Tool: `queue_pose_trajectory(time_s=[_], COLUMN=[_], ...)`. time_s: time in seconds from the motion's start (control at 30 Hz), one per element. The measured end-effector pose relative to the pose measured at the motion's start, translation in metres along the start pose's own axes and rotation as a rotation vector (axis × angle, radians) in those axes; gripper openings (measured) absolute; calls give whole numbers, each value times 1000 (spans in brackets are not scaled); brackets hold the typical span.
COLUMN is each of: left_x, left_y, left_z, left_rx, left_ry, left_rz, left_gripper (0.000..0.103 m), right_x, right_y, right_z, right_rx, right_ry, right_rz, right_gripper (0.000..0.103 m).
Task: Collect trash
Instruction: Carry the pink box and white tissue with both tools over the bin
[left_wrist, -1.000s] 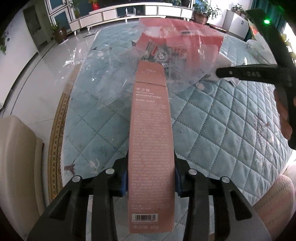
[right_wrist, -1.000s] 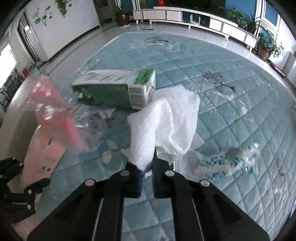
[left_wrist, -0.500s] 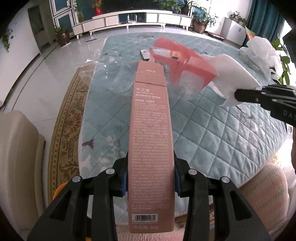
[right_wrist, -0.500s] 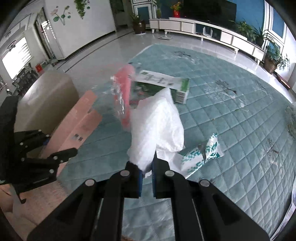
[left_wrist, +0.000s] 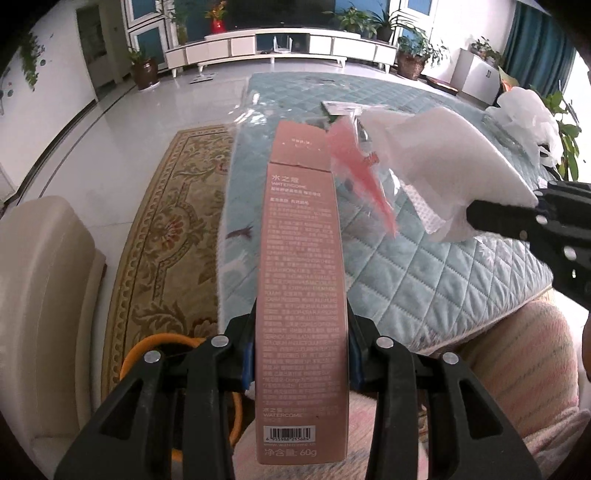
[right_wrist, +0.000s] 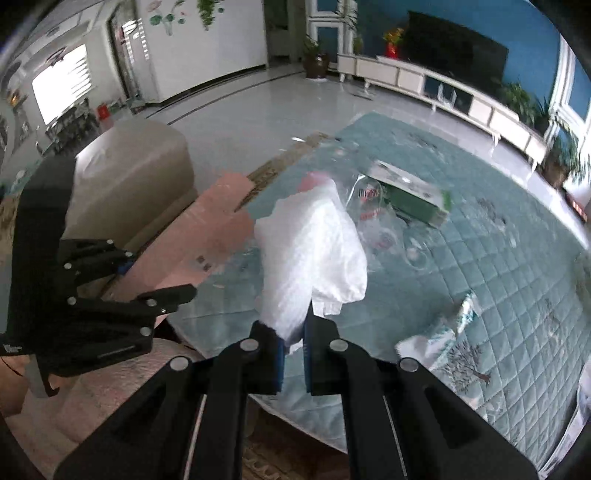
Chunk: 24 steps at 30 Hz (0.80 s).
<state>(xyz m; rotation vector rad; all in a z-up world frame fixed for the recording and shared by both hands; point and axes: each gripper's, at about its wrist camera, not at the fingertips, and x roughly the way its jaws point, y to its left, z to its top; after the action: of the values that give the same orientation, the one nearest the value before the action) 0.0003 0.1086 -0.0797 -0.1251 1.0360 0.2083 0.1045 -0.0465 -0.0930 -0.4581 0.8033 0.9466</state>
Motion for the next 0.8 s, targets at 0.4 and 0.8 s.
queue_pose_trajectory(time_s=[0.4, 0.8], left_x=[-15, -20], left_y=[56, 153], left_z=[-34, -96], left_rx=[-73, -240], left_ry=[-9, 26], left_rz=[30, 122], left_gripper=[40, 40], right_x=[21, 81], right_y=[86, 187], right_z=[15, 43], right_rx=[-132, -259], right_ry=[15, 138], right_rz=[153, 299], right_gripper=[8, 8])
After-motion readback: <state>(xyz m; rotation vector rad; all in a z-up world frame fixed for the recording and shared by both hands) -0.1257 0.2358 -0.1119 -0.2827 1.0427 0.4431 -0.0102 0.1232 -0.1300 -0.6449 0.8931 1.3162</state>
